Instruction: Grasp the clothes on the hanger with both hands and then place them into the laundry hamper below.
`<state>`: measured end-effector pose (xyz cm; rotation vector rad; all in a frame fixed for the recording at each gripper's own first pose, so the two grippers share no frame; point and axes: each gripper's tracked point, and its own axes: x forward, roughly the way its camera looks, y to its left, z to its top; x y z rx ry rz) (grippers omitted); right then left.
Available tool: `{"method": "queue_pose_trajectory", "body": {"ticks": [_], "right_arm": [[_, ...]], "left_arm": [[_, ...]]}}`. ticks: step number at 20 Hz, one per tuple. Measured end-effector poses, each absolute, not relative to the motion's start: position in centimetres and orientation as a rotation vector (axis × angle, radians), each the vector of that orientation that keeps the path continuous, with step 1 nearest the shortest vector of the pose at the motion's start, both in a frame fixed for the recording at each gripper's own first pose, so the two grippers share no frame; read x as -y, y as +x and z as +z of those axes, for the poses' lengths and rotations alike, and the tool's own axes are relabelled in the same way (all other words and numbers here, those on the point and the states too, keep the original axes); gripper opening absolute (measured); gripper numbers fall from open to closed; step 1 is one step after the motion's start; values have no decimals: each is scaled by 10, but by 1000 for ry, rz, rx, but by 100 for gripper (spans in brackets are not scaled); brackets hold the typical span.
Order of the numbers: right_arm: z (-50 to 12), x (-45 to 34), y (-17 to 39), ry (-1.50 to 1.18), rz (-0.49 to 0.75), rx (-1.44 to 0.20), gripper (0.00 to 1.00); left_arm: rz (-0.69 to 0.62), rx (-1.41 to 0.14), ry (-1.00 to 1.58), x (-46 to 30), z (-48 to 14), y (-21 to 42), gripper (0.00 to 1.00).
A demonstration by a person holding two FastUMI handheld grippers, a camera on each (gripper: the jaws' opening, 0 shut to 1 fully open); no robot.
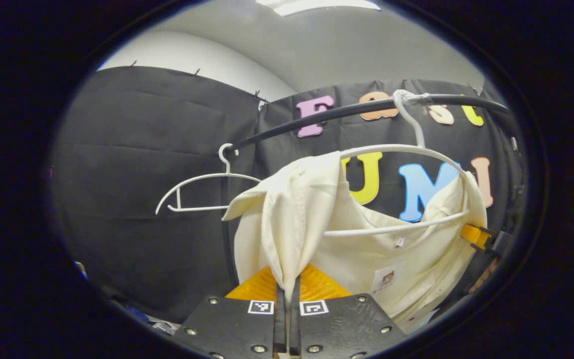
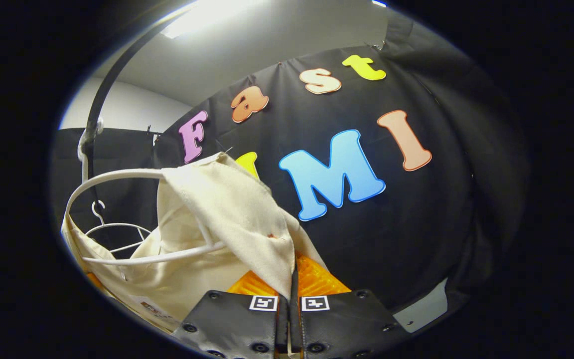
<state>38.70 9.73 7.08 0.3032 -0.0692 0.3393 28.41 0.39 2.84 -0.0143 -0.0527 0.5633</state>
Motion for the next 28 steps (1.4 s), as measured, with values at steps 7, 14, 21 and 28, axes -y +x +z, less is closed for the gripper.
{"method": "queue_pose_trajectory", "body": {"ticks": [7,14,21,28], "right_arm": [[91,-80,400,324,281,117,3],[106,-51,424,368,215,155,4],[94,-45,432,355,204,130,4],[94,-52,441,338,232,111,0]], "left_arm": [[597,108,-15,-31,51,273,4],[537,182,-110,-49,70,268,4],[330,176,-140,-20,72,240,4],[269,280,-385,-45,99,236,5]]}}
